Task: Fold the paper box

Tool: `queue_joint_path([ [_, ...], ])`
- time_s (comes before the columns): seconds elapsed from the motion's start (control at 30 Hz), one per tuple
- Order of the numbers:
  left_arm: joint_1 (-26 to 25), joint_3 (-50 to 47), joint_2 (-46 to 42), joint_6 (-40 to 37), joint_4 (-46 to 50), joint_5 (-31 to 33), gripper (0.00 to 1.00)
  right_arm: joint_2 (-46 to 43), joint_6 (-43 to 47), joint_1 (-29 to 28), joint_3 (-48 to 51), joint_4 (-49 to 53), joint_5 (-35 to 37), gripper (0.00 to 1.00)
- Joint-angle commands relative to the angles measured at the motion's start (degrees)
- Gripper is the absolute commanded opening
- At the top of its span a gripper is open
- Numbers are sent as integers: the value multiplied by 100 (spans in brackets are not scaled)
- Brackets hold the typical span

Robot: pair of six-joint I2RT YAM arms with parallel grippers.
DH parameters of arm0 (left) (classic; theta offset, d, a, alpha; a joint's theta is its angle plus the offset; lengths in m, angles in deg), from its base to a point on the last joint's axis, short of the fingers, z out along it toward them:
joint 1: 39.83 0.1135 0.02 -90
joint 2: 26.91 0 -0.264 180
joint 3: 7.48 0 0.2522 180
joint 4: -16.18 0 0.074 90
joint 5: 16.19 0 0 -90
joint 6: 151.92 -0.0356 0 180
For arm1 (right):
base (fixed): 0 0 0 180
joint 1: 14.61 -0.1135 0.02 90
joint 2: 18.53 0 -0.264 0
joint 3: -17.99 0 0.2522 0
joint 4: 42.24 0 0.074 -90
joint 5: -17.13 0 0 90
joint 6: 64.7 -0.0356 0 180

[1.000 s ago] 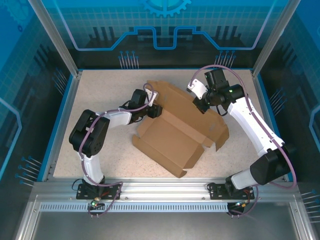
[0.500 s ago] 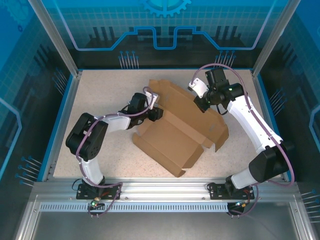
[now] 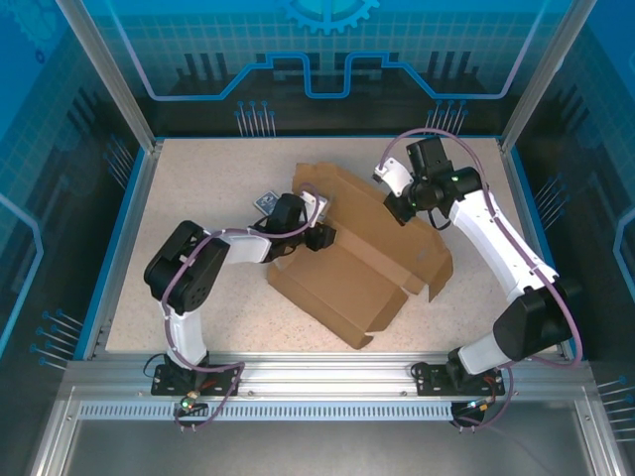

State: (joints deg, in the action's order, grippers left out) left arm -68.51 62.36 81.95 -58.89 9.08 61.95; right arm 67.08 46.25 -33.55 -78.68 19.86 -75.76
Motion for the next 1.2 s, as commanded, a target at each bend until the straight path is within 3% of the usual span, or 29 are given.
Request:
queue_joint_path([
  [0.0,-34,5,-36,-30,-140,-13,49,15,-106,92,54,-259,-105,0],
  [0.27,120,-320,-708,140,-171,-50,54,-104,184,53,291,-315,287,0],
  [0.53,717,-387,-1419,536,-410,-881,58,-136,303,-74,330,-349,448,0],
  [0.77,1005,569,-1097,718,-78,-1661,60,-94,322,-150,280,-325,465,0],
  [1.17,1095,1810,-501,654,602,-2050,64,-125,322,-187,259,-281,497,0],
])
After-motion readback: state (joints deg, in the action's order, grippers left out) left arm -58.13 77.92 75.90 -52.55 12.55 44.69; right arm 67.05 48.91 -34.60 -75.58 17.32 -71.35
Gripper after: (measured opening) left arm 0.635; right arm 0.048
